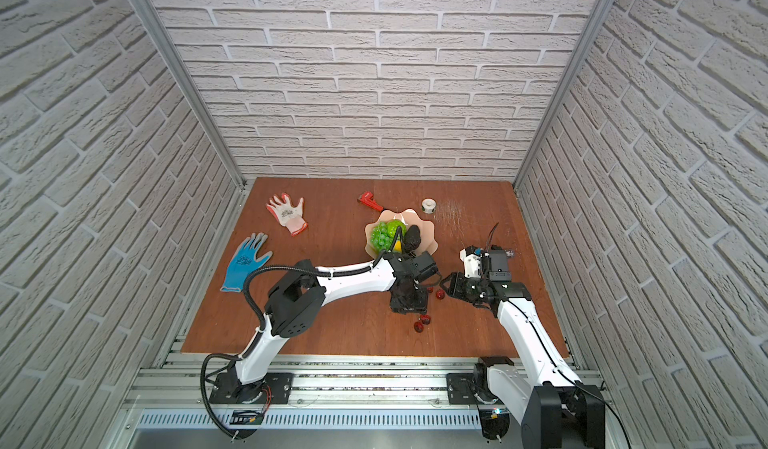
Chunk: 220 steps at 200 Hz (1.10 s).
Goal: Place and organize the fake fruits in the fruit bowl
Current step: 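Lower the left gripper onto the nearer red cherry pair's stem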
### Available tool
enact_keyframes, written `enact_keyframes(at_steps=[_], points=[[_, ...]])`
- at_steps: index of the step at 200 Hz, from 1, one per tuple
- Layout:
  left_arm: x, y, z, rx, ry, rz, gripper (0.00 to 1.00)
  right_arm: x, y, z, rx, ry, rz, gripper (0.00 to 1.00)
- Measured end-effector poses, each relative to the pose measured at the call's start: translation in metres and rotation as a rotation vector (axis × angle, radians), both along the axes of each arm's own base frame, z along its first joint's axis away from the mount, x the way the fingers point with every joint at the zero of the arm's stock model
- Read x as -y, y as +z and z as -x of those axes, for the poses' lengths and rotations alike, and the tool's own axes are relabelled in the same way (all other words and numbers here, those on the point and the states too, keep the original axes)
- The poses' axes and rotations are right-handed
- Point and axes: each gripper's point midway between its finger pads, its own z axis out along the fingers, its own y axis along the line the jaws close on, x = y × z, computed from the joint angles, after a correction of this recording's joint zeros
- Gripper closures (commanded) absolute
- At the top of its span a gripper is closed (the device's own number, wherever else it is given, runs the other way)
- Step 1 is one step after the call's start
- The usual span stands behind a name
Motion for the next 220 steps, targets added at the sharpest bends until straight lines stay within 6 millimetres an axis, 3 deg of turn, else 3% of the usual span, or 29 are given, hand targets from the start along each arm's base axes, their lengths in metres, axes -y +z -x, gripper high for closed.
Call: enact_keyframes(at_steps=[72,99,134,148,160,197,220], points=[[-0.001,-0.003,0.011,-0.045,-0.009,-0.013,0.79,-0.003,-0.001,0.000,0.011,0.013,-0.014,0.61],[0.000,-0.004,0.014,-0.056,-0.008,-0.012,0.84,-0.003,-0.002,0.000,0.012,0.014,-0.016,0.61],[-0.001,-0.004,0.014,-0.056,-0.010,-0.014,0.98,-0.003,0.000,-0.002,0.022,0.015,-0.016,0.61],[0.000,-0.004,0.014,-0.053,-0.011,-0.013,0.96,-0.003,0.000,-0.002,0.024,0.016,-0.018,0.61],[0.000,-0.004,0.013,-0.051,-0.012,-0.012,0.84,-0.004,0.000,-0.002,0.026,0.017,-0.018,0.61],[0.003,-0.002,0.011,-0.025,-0.033,0.025,0.64,-0.004,0.000,-0.002,0.028,0.022,-0.018,0.61],[0.002,-0.001,0.013,-0.017,-0.044,0.052,0.59,-0.004,0.000,-0.002,0.029,0.023,-0.017,0.62]])
